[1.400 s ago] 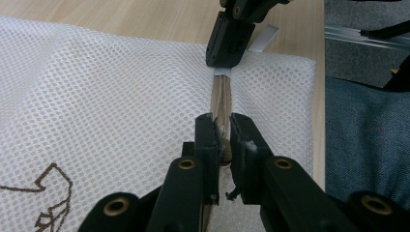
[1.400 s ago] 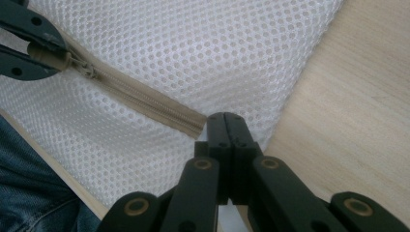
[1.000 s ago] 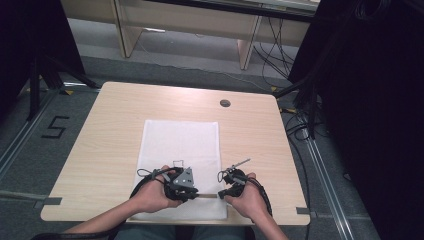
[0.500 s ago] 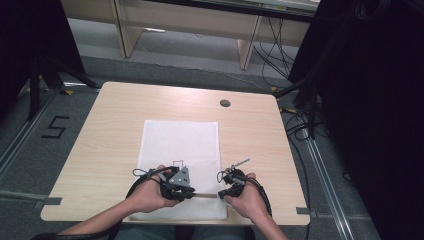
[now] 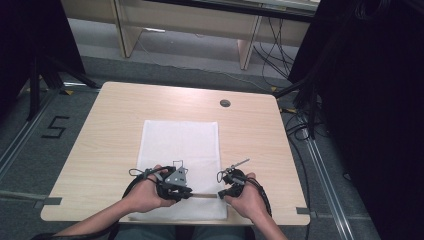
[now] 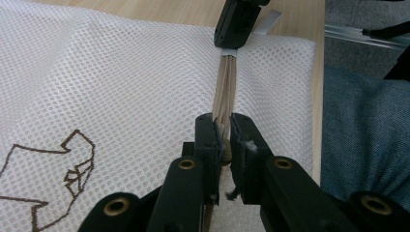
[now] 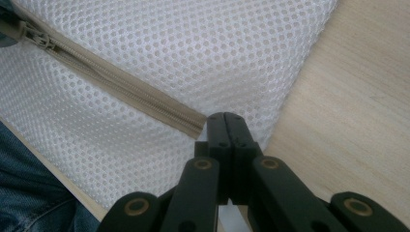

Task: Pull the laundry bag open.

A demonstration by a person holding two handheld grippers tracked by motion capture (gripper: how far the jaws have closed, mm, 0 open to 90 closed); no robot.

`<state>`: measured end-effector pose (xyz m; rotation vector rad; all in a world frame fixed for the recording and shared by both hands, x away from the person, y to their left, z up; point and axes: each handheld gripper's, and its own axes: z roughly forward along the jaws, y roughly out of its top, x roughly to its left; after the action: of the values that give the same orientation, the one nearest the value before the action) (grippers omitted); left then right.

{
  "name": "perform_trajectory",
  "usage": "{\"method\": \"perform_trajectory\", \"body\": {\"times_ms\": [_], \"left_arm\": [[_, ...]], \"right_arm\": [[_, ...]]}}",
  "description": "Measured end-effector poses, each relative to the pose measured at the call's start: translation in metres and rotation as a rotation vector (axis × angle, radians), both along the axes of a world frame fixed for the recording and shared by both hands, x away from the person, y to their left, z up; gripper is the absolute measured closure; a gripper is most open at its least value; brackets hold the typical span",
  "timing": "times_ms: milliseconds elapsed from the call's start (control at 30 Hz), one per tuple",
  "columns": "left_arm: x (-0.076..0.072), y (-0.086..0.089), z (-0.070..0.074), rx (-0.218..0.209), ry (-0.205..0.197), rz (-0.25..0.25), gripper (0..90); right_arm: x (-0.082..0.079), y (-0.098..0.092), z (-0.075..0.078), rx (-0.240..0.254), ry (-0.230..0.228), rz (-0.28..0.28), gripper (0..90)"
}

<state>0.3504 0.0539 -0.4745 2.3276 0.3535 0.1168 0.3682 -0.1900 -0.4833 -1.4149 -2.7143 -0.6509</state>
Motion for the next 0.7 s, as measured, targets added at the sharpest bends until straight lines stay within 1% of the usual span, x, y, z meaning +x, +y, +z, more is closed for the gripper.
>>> {"method": "perform_trajectory", "body": {"times_ms": [100, 167, 233, 367, 400, 433, 500, 533, 567, 633, 700], "left_arm": [[0.0002, 0.0002, 0.0, -0.001, 0.0, -0.001, 81.8], [0.0004, 0.0003, 0.0, 0.0, -0.002, -0.004, 81.8], [0.0002, 0.0003, 0.0, -0.001, 0.002, -0.003, 81.8], [0.0002, 0.0003, 0.0001, 0.001, 0.002, -0.006, 81.8], [0.0002, 0.0003, 0.0002, 0.003, 0.002, -0.008, 81.8], [0.0001, 0.0003, 0.0002, 0.002, 0.002, -0.008, 81.8], [-0.0002, 0.0002, 0.0003, 0.002, 0.004, -0.008, 81.8], [0.0001, 0.0004, 0.0006, 0.009, 0.0, -0.011, 81.8], [0.0004, 0.0005, 0.0007, 0.011, -0.005, -0.017, 81.8], [-0.0006, 0.0001, 0.0004, 0.003, 0.004, -0.01, 81.8], [-0.0007, -0.0001, 0.0004, 0.003, 0.004, -0.012, 81.8]], "right_arm": [[-0.0002, -0.0001, -0.001, 0.009, -0.014, -0.001, 90.0], [-0.0002, -0.0001, -0.0002, 0.005, -0.007, 0.001, 90.0], [-0.0003, 0.0001, -0.0007, 0.01, -0.01, -0.002, 90.0], [-0.0002, -0.0002, 0.0003, 0.0, -0.004, 0.003, 90.0], [-0.0004, 0.0002, 0.0003, -0.001, 0.007, -0.006, 90.0], [0.0001, -0.0001, -0.0001, 0.001, -0.001, 0.0, 90.0], [0.0, -0.0001, 0.0, 0.0, 0.0, 0.0, 90.0], [-0.0001, 0.0, 0.0002, -0.001, -0.004, 0.001, 90.0], [-0.0004, 0.0003, 0.0003, -0.001, 0.007, -0.006, 90.0], [-0.0001, 0.0001, 0.0, 0.0, 0.0, -0.001, 90.0], [-0.0001, 0.0, 0.0, 0.0, -0.001, -0.001, 90.0]]}}
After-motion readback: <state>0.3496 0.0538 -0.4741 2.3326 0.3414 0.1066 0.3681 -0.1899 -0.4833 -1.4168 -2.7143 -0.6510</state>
